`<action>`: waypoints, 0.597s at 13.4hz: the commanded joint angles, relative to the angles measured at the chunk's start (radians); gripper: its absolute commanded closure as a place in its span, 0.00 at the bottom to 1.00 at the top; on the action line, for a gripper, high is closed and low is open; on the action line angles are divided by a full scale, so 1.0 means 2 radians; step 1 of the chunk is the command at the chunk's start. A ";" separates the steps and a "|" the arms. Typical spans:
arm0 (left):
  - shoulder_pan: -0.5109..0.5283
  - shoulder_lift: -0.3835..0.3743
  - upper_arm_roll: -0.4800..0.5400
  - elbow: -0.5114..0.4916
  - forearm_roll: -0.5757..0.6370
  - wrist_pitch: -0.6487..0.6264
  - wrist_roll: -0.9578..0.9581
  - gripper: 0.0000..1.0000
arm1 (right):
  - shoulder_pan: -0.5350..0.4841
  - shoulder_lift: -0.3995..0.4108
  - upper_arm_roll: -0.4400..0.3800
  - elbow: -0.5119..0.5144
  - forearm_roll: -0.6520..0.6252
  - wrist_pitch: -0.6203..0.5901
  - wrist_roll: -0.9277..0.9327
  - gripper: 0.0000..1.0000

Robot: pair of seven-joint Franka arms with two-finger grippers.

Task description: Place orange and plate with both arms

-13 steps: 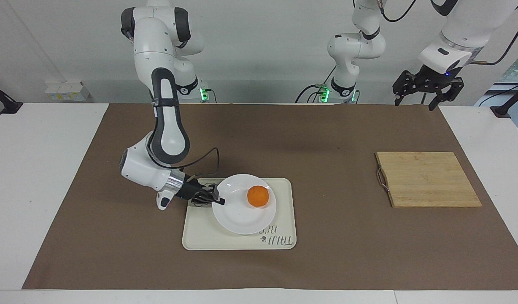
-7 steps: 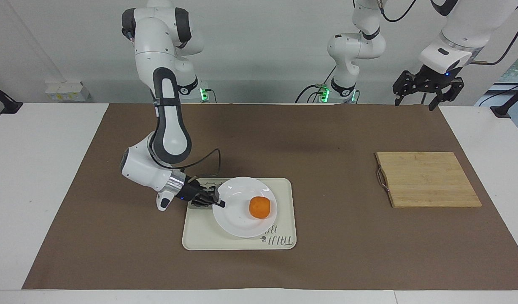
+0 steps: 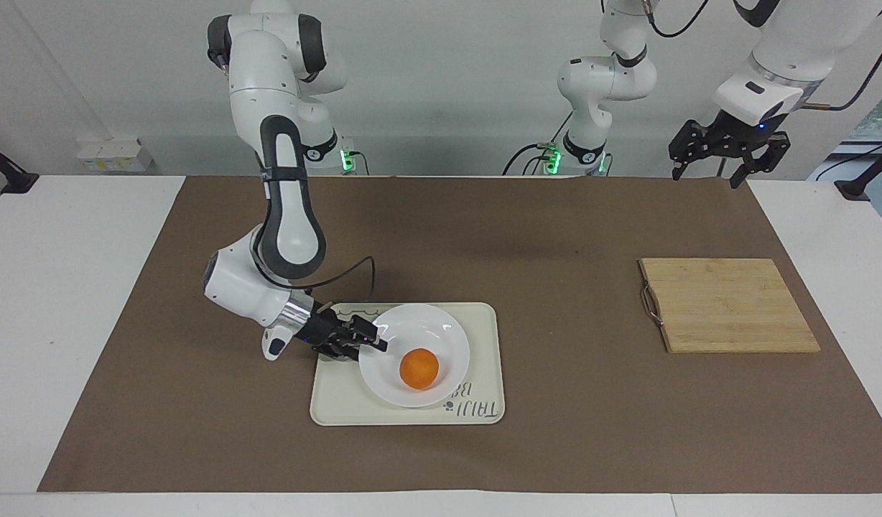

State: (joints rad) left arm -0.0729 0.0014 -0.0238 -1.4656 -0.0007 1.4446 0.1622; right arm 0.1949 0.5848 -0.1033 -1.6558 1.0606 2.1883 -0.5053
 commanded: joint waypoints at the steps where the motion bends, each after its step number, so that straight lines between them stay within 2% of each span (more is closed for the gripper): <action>1: 0.003 -0.007 -0.002 -0.004 0.007 0.003 -0.004 0.00 | -0.004 -0.018 -0.003 0.003 -0.050 0.006 0.005 0.00; 5: 0.003 -0.007 -0.002 -0.004 0.007 0.003 -0.004 0.00 | -0.004 -0.056 -0.019 0.003 -0.215 0.006 0.037 0.00; 8: 0.003 -0.007 -0.002 -0.004 0.007 0.003 -0.004 0.00 | -0.001 -0.099 -0.017 0.002 -0.359 -0.006 0.146 0.00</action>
State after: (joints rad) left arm -0.0729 0.0014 -0.0237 -1.4656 -0.0007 1.4446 0.1622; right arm 0.1901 0.4492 -0.1449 -1.6370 0.4863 2.1917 -0.3383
